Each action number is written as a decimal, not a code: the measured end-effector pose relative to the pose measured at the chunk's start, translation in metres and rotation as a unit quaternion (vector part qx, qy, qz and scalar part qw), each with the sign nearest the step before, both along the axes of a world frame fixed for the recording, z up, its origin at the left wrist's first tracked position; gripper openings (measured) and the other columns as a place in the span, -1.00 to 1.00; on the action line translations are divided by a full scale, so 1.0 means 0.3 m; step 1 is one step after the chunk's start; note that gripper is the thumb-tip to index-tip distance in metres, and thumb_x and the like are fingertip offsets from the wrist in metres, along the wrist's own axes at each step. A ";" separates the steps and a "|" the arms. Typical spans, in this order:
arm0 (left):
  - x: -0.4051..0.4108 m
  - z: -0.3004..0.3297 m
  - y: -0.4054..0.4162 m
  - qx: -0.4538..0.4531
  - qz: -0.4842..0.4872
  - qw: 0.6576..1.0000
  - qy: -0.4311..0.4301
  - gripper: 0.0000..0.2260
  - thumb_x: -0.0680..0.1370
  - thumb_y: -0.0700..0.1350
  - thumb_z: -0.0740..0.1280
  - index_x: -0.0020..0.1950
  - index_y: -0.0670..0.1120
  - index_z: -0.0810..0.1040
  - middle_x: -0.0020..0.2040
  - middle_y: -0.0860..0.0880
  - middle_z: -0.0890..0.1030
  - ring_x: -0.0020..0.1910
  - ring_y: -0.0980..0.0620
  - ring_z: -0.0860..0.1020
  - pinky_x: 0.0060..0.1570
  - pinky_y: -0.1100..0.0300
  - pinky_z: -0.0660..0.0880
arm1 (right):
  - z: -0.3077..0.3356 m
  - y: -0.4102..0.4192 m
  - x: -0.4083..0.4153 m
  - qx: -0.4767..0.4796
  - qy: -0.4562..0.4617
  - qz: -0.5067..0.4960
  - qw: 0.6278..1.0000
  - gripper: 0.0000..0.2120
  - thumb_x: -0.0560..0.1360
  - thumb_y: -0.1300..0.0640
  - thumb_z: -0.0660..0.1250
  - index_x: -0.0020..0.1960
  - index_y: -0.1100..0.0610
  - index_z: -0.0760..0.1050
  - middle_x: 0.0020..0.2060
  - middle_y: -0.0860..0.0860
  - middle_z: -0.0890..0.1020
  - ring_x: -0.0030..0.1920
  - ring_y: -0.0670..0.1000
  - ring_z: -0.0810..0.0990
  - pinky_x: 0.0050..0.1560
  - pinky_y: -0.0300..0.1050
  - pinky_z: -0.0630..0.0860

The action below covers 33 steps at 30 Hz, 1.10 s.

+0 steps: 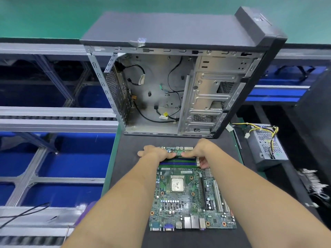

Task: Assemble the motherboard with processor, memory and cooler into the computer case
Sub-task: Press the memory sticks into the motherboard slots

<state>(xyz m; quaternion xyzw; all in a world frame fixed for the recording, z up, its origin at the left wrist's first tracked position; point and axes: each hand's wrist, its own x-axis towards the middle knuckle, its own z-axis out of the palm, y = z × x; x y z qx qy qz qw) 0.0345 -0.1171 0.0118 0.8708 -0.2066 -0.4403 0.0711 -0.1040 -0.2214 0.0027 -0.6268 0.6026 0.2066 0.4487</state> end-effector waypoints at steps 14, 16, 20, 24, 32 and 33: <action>0.000 -0.085 -0.001 -0.024 0.099 0.995 -0.017 0.03 0.24 0.33 0.57 0.49 -0.14 0.19 0.42 -0.11 0.29 0.39 -0.12 0.33 0.29 0.02 0.38 | 0.007 0.018 0.009 -0.057 -0.014 0.027 0.998 -0.53 0.41 -0.10 0.56 -0.17 0.24 0.41 0.10 0.30 0.66 -0.32 0.10 0.62 -0.43 -0.23 0.61; -0.003 -0.099 0.014 -0.057 0.110 0.992 -0.004 0.01 0.24 0.31 0.58 0.47 -0.15 0.21 0.40 -0.14 0.26 0.36 -0.17 0.38 0.28 -0.04 0.42 | 0.015 0.031 -0.004 -0.058 0.014 0.016 0.998 -0.33 0.30 -0.25 0.58 -0.06 0.31 0.42 -0.10 0.27 0.69 -0.16 0.17 0.73 -0.08 0.05 0.70; -0.035 -0.128 0.070 -0.118 0.070 0.989 -0.058 -0.11 0.31 0.38 0.48 0.42 -0.12 0.27 0.37 -0.14 0.32 0.33 -0.20 0.41 0.18 -0.10 0.49 | 0.005 0.054 -0.051 -0.106 -0.047 -0.042 0.992 -0.48 0.27 -0.10 0.67 -0.17 0.27 0.49 -0.29 0.16 0.61 -0.30 0.12 0.64 -0.11 0.13 0.70; -0.050 -0.159 0.117 -0.194 0.059 0.974 -0.104 -0.27 0.41 0.32 0.44 0.42 -0.06 0.37 0.33 -0.07 0.43 0.19 -0.09 0.50 -0.03 0.01 0.54 | -0.016 0.086 -0.110 -0.149 -0.062 -0.048 0.986 -0.65 0.40 0.15 0.57 0.06 0.35 0.64 -0.24 0.18 0.66 -0.25 0.08 0.60 0.00 0.02 0.67; -0.053 -0.166 0.145 -0.223 0.113 0.958 -0.140 -0.62 0.48 0.10 0.48 0.23 -0.03 0.60 -0.05 -0.01 0.68 -0.25 0.05 0.54 -0.27 0.19 0.46 | -0.059 0.167 -0.127 -0.257 -0.080 -0.090 0.959 -0.58 0.45 0.26 0.49 -0.40 0.18 0.28 -0.43 0.13 0.38 -0.33 0.10 0.38 -0.30 -0.13 0.35; -0.055 -0.170 0.147 -0.227 0.131 0.955 -0.140 -0.66 0.49 0.07 0.48 0.21 -0.04 0.62 -0.11 0.04 0.66 -0.32 0.10 0.50 -0.32 0.22 0.41 | -0.060 0.172 -0.129 -0.259 -0.081 -0.096 0.958 -0.57 0.45 0.24 0.49 -0.41 0.18 0.28 -0.41 0.14 0.42 -0.32 0.10 0.41 -0.29 -0.12 0.39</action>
